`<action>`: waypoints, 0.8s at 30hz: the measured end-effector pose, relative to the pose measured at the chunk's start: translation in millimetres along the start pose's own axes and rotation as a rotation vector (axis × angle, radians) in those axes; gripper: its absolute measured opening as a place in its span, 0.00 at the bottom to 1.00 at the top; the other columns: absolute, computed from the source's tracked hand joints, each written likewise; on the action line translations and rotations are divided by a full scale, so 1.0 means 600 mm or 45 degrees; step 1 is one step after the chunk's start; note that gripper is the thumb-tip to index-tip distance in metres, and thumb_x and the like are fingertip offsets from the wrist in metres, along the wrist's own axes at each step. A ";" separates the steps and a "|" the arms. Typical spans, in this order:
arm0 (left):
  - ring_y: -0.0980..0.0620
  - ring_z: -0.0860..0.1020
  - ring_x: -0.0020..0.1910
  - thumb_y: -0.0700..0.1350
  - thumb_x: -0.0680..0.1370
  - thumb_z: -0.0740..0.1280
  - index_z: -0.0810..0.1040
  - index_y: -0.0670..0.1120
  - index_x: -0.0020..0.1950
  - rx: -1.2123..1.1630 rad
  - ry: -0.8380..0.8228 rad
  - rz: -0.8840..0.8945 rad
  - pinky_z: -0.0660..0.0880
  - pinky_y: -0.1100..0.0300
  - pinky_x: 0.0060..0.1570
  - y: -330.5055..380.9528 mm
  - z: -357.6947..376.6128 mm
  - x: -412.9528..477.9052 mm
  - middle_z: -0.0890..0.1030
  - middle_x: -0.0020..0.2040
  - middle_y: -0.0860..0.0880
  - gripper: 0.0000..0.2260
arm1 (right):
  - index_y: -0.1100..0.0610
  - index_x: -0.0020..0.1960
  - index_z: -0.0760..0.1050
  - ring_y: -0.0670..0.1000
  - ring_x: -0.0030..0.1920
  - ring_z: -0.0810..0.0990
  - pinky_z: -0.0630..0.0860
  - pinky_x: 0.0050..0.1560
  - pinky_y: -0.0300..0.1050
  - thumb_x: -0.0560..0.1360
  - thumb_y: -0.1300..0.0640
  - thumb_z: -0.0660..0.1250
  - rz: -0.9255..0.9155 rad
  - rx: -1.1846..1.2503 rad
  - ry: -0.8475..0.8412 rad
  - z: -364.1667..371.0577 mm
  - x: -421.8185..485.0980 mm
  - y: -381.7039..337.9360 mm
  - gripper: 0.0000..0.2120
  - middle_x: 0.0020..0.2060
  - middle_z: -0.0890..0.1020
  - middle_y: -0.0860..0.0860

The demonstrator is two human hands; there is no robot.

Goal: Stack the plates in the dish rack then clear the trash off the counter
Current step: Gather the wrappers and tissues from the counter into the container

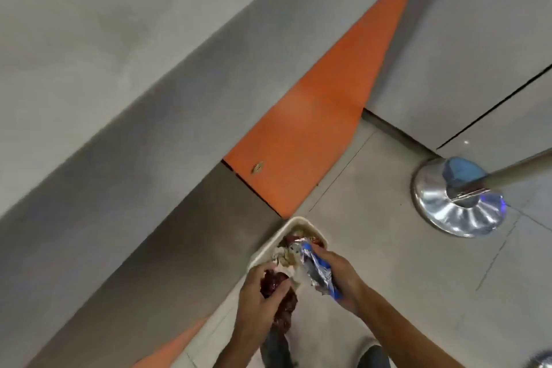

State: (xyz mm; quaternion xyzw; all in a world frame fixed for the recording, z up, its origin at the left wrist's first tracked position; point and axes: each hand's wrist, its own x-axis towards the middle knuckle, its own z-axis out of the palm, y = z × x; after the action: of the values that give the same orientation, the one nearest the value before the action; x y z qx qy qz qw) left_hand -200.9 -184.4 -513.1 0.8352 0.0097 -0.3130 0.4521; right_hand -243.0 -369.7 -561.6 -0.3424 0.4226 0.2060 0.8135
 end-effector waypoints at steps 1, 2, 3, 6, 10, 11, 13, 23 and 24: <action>0.59 0.79 0.51 0.51 0.69 0.74 0.79 0.57 0.48 -0.026 0.013 -0.042 0.75 0.61 0.56 -0.029 0.016 0.039 0.82 0.49 0.56 0.09 | 0.62 0.51 0.82 0.55 0.36 0.81 0.78 0.35 0.44 0.78 0.51 0.67 -0.062 -0.045 -0.007 -0.009 0.051 0.009 0.15 0.42 0.83 0.62; 0.55 0.80 0.51 0.47 0.72 0.74 0.80 0.57 0.46 -0.059 0.037 -0.110 0.76 0.58 0.55 -0.061 0.027 0.077 0.83 0.47 0.54 0.07 | 0.63 0.54 0.81 0.57 0.40 0.83 0.80 0.41 0.47 0.77 0.51 0.68 -0.115 -0.107 0.005 -0.008 0.105 0.023 0.15 0.46 0.83 0.65; 0.50 0.81 0.50 0.43 0.74 0.73 0.81 0.55 0.44 -0.092 0.056 -0.187 0.76 0.58 0.53 -0.087 0.038 0.108 0.83 0.45 0.52 0.06 | 0.63 0.55 0.80 0.56 0.43 0.84 0.81 0.44 0.47 0.76 0.49 0.70 -0.156 -0.185 0.056 -0.010 0.143 0.036 0.17 0.48 0.83 0.64; 0.47 0.79 0.45 0.42 0.78 0.69 0.78 0.50 0.43 -0.050 0.104 -0.335 0.74 0.58 0.47 -0.142 0.070 0.186 0.82 0.43 0.47 0.05 | 0.61 0.62 0.71 0.55 0.55 0.81 0.78 0.53 0.47 0.64 0.34 0.73 -0.194 -0.311 0.172 -0.059 0.294 0.107 0.39 0.56 0.79 0.58; 0.48 0.79 0.43 0.49 0.76 0.70 0.76 0.51 0.49 0.171 -0.059 -0.322 0.78 0.49 0.47 -0.197 0.096 0.241 0.81 0.48 0.44 0.05 | 0.52 0.75 0.58 0.58 0.69 0.70 0.68 0.69 0.56 0.62 0.24 0.66 -0.151 -0.496 0.219 -0.087 0.350 0.157 0.51 0.70 0.68 0.57; 0.49 0.79 0.48 0.47 0.76 0.70 0.76 0.51 0.53 0.200 -0.065 -0.296 0.77 0.50 0.54 -0.203 0.099 0.245 0.80 0.52 0.46 0.07 | 0.53 0.76 0.58 0.58 0.70 0.69 0.67 0.70 0.55 0.68 0.30 0.66 -0.200 -0.603 0.242 -0.074 0.314 0.129 0.45 0.70 0.67 0.56; 0.53 0.76 0.54 0.40 0.77 0.69 0.75 0.48 0.58 0.269 -0.031 -0.217 0.71 0.60 0.58 -0.201 0.105 0.247 0.75 0.55 0.52 0.12 | 0.54 0.76 0.58 0.57 0.70 0.68 0.66 0.71 0.51 0.74 0.44 0.66 -0.378 -0.755 0.314 -0.069 0.286 0.097 0.35 0.69 0.66 0.56; 0.53 0.79 0.39 0.37 0.70 0.64 0.76 0.49 0.45 0.688 -0.336 -0.082 0.78 0.51 0.44 -0.304 0.149 0.280 0.79 0.41 0.52 0.09 | 0.60 0.66 0.73 0.61 0.66 0.69 0.66 0.64 0.56 0.81 0.56 0.54 -0.391 -2.521 0.028 -0.035 0.331 0.154 0.17 0.66 0.71 0.60; 0.51 0.80 0.42 0.35 0.71 0.64 0.76 0.49 0.48 0.645 -0.386 -0.135 0.79 0.51 0.47 -0.307 0.158 0.290 0.80 0.44 0.51 0.11 | 0.59 0.66 0.73 0.60 0.66 0.70 0.68 0.63 0.55 0.81 0.57 0.54 -0.271 -2.589 0.036 -0.035 0.352 0.160 0.16 0.66 0.72 0.59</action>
State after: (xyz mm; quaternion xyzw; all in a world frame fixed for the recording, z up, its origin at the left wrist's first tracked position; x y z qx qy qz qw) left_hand -164.7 -194.0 -780.8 0.8635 -0.0926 -0.4496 0.2086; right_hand -196.7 -310.2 -781.9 -0.9089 0.0246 0.3896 0.1469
